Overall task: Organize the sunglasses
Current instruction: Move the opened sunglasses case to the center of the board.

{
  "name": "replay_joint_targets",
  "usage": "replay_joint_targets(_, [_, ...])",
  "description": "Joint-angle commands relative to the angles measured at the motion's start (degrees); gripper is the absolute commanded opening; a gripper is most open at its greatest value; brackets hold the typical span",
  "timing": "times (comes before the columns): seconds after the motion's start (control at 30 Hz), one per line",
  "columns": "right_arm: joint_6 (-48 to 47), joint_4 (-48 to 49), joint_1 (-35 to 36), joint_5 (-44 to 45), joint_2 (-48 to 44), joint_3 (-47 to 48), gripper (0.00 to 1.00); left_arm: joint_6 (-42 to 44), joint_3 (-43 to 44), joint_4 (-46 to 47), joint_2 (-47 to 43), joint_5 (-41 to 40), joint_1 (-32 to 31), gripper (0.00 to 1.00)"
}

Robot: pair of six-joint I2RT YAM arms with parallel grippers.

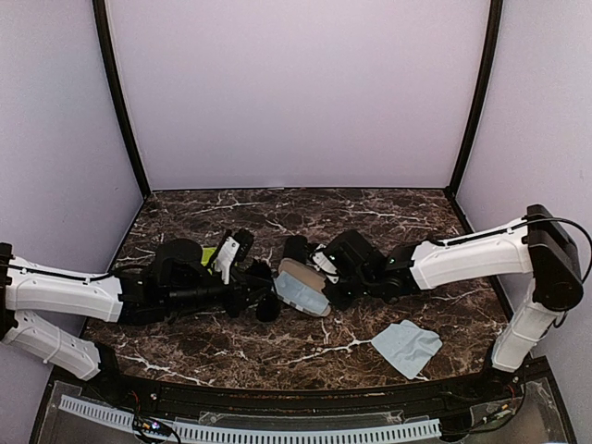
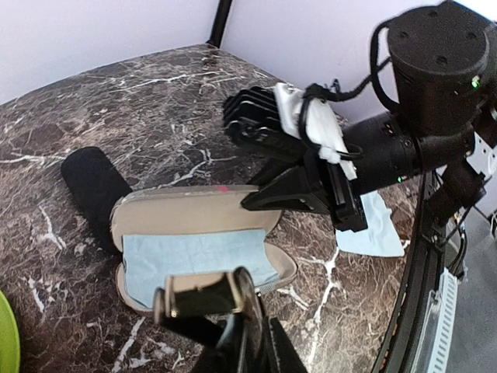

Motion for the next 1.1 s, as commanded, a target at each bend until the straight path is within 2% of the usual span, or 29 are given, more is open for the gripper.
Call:
replay_joint_targets(0.0, [4.49, 4.63, 1.34, 3.81, -1.19, -0.08, 0.00, -11.56, -3.63, 11.75, -1.49, -6.47, 0.41, 0.15])
replay_joint_targets(0.3, [8.80, 3.49, 5.05, 13.30, 3.70, 2.98, 0.00, -27.41, -5.11, 18.16, 3.63, -6.10, 2.37, 0.12])
replay_joint_targets(0.5, [11.18, 2.14, 6.03, 14.61, 5.45, 4.78, 0.00, -35.28, -5.93, 22.39, 8.22, -5.21, 3.39, 0.13])
replay_joint_targets(0.8, [12.39, 0.63, 7.10, 17.21, 6.12, 5.79, 0.00, -43.30, -5.54, 30.16, 15.15, -3.52, 4.53, 0.13])
replay_joint_targets(1.07, [12.57, -0.59, 8.18, 19.13, 7.65, 7.18, 0.00, -44.90, -2.96, 32.66, 21.46, -1.38, 4.98, 0.13])
